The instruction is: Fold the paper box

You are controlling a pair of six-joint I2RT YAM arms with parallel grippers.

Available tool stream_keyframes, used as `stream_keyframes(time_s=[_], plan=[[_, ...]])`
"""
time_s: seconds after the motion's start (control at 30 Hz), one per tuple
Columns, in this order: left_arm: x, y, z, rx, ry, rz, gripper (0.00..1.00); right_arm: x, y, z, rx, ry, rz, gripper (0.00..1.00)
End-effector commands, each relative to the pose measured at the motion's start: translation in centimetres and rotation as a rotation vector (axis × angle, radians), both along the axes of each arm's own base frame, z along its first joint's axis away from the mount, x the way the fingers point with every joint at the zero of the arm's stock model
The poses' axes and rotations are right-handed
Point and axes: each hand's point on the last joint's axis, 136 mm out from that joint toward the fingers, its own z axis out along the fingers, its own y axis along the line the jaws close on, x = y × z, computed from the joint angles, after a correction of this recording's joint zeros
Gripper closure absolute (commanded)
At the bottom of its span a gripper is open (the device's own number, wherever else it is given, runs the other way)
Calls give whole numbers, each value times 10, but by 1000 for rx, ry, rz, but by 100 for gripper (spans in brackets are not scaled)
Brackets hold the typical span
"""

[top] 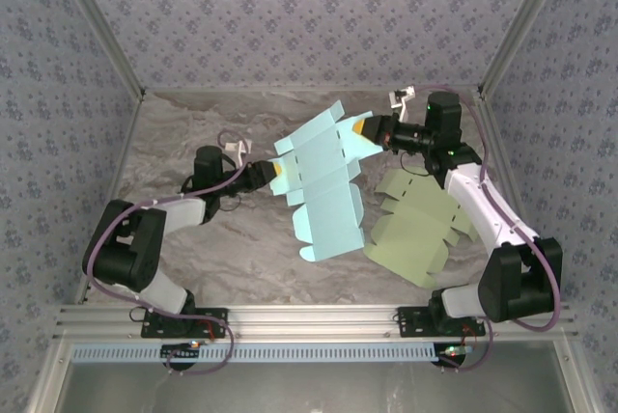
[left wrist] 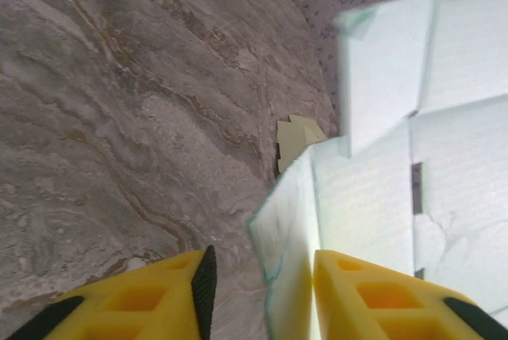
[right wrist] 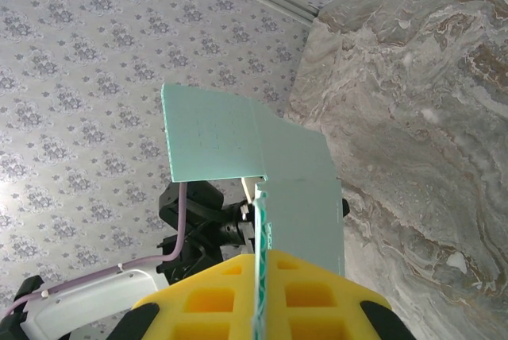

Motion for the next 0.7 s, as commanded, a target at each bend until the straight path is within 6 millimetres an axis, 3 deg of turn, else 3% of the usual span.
stream_keyframes(time_s=[0.0, 0.17, 0.27, 0.33, 0.37, 0.47, 0.53, 0.67], plan=[[-8, -15, 13, -24, -71, -83, 68, -9, 4, 12, 28, -22, 22, 100], [-9, -15, 22, -41, -96, -81, 78, -10, 4, 14, 26, -25, 18, 100], [-7, -14, 24, -23, -94, -79, 96, -9, 2, 9, 4, -17, 9, 96], [-5, -12, 24, -5, -87, -60, 100, -8, 0, 3, -29, -11, -5, 81], [-4, -11, 24, 6, -85, -47, 100, -8, -1, -1, -53, -6, -12, 62], [0, -4, 21, 53, -76, 1, 100, -7, -8, -16, -141, 5, -51, 31], [4, 3, 17, 98, -64, 47, 100, -7, -16, -33, -236, 21, -86, 24], [11, 20, 14, 177, -49, 150, 100, -12, -36, -58, -416, 36, -159, 24]])
